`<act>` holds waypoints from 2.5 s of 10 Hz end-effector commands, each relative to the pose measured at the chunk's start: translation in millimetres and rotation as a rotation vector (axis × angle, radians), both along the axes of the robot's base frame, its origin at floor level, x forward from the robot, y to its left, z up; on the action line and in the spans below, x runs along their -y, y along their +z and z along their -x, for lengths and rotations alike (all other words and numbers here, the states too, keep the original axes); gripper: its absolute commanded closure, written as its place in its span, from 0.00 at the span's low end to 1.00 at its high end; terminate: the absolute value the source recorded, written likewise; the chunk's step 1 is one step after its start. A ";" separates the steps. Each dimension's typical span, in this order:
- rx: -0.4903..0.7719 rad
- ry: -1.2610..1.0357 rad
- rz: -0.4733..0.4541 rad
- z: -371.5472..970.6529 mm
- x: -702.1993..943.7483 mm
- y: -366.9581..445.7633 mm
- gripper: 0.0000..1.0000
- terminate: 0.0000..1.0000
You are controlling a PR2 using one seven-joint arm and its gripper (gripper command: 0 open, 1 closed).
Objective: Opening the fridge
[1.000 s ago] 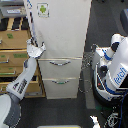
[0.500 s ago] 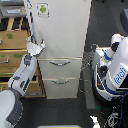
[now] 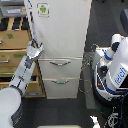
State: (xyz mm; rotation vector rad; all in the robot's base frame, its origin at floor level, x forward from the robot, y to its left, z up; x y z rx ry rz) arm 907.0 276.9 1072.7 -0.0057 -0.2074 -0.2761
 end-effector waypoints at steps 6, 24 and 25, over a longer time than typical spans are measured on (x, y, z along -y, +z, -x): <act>-0.035 -0.057 0.023 -19.6 26.1 -26.6 1.00 0.00; -0.063 -0.152 0.071 49.8 49.5 -24.7 1.00 0.00; -0.051 -0.214 0.076 101.1 48.5 -3.0 1.00 0.00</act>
